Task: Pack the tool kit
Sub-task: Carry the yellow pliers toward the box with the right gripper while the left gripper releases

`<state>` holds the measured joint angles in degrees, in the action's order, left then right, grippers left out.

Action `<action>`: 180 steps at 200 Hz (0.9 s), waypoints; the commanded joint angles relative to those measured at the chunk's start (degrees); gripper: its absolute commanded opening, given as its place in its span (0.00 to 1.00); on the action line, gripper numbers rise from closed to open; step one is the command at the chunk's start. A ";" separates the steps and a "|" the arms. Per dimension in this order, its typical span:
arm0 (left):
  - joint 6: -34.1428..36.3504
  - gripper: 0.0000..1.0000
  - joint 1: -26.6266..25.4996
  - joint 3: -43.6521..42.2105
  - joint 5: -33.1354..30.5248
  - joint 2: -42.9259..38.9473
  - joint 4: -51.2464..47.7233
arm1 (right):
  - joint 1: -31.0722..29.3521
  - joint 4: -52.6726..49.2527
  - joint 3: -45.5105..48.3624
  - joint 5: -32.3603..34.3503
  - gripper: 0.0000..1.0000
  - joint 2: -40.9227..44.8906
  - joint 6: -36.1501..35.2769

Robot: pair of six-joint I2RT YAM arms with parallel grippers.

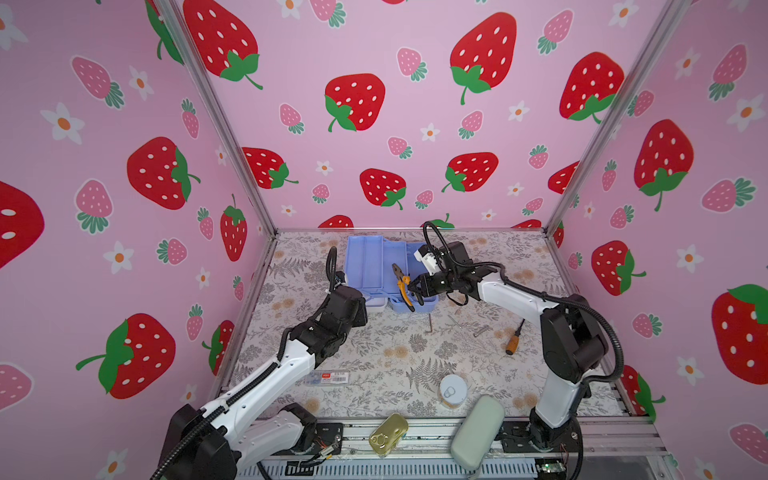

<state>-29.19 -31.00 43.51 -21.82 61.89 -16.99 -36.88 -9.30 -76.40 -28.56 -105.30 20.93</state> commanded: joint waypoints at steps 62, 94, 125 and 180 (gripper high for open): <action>-1.13 0.64 2.30 -0.87 1.89 0.01 0.27 | 1.28 -0.02 -4.15 6.58 0.07 -3.22 -0.13; -1.41 0.63 3.22 -1.07 2.83 0.02 0.38 | 3.35 0.21 -4.31 6.14 0.05 -1.73 1.02; -1.57 0.63 3.93 -1.16 3.88 0.09 0.51 | 5.50 -0.73 -3.29 9.57 0.05 0.89 1.35; -1.83 0.63 4.62 -1.15 5.69 0.10 0.47 | 6.21 0.40 -1.27 18.23 0.02 0.55 5.50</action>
<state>-30.22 -26.92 42.68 -16.93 61.89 -16.84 -30.17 -10.96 -77.76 -14.02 -106.72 24.03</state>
